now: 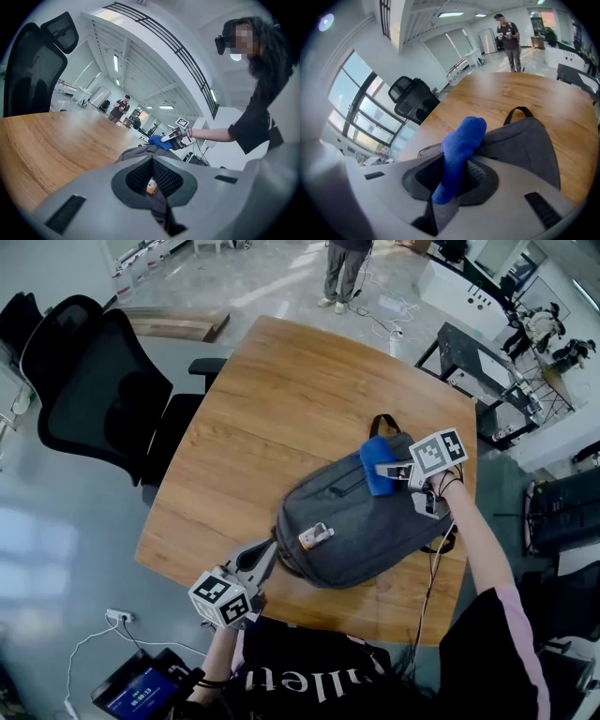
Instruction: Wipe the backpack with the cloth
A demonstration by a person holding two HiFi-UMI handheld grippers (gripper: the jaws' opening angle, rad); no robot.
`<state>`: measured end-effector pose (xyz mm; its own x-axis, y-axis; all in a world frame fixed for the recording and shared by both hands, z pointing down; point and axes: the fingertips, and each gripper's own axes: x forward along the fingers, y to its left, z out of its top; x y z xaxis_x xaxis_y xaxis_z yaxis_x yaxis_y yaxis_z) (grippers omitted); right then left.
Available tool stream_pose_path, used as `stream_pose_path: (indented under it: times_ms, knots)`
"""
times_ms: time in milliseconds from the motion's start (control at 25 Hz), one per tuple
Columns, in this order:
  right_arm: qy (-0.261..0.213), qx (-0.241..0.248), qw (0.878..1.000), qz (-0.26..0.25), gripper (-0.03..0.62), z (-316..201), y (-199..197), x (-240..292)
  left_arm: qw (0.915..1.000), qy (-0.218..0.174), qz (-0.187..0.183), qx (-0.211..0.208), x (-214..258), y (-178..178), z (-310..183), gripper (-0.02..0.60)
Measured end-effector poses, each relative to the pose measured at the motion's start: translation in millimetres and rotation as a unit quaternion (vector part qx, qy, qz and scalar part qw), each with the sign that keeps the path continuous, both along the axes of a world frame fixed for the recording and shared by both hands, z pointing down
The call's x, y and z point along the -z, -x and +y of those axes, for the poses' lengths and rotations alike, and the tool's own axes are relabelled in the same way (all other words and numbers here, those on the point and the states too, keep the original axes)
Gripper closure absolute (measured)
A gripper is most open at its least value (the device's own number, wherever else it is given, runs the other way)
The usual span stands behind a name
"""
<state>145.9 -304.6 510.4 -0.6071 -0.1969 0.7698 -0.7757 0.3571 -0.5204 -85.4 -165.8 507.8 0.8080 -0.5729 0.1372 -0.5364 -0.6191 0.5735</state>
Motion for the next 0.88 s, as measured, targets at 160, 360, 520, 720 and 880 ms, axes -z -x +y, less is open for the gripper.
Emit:
stream_pose_path:
  times_ms: [160,360,520,720,880]
  knots:
    - [0.002,-0.062,0.998,-0.021,0.507,-9.4,-66.2,7.4,1.0,0.0,-0.004,-0.003,0.9,-28.5,12.5,0.58]
    - [-0.007,-0.083,0.996,0.024,0.507,-10.7,-127.0,3.0,0.9999,0.005,-0.014,0.0,-1.7,-48.0,27.0,0.58]
    - [-0.042,-0.058,0.997,0.038,0.507,-2.4,-118.1,13.3,0.9998,0.001,-0.018,0.0,0.3,-60.5,35.5,0.58]
    - [-0.078,0.037,0.996,-0.01,0.507,41.7,-23.0,38.6,0.9998,-0.005,-0.017,-0.007,4.6,-69.5,41.2,0.58]
    - [-0.071,0.12,0.99,-0.025,0.507,97.6,59.4,23.0,0.9997,-0.008,-0.021,-0.006,4.5,-70.2,44.5,0.58]
